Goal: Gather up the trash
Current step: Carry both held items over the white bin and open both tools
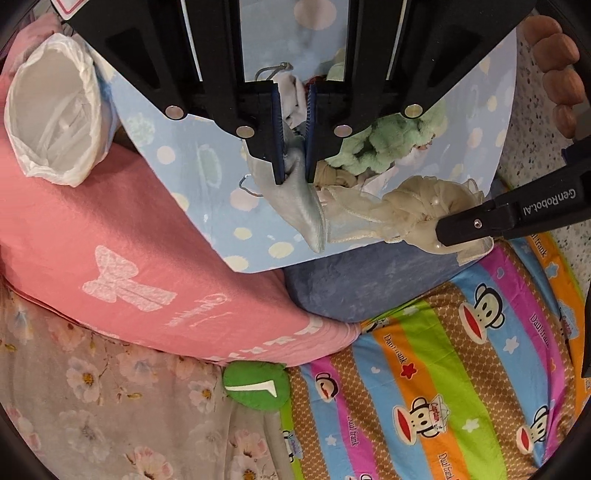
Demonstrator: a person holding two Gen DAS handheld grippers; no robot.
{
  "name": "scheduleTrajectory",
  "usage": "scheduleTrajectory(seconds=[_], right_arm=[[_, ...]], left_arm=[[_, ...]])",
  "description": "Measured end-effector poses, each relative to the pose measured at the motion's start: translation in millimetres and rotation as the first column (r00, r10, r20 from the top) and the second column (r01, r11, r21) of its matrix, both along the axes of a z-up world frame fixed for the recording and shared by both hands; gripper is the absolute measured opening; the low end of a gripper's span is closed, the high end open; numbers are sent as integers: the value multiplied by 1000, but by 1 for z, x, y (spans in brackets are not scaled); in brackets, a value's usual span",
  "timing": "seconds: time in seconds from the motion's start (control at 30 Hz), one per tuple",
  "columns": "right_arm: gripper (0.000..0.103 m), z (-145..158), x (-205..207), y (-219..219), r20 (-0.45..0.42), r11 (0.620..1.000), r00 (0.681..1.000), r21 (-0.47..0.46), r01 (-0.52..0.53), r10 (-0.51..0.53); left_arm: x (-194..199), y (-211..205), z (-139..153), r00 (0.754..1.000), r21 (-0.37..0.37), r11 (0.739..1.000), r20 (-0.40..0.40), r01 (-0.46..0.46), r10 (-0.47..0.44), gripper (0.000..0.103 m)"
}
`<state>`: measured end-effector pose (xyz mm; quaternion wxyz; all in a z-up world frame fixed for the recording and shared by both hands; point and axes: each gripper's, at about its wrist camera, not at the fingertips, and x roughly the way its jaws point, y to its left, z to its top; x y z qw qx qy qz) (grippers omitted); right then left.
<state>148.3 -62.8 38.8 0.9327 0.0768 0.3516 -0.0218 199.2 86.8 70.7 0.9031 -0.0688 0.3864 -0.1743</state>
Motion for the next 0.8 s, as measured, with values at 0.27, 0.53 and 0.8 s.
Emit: scheduleTrajectory(seconds=[0.27,0.53,0.8], right_arm=[[10,33,-34,-76,70,991,988,5,136,-136],[10,34,-74,-157,81,961,957,17,277,-278],[10,14,-110,-226,45,918,917,27,396,-397]], left_arm=[[-23,-83,27,991,9,992,53,124,-124,18],[-50,-167,28,966,39,967,53,250,-252,18],[-72,-246,8,926,75,924,17,375,-377,18]])
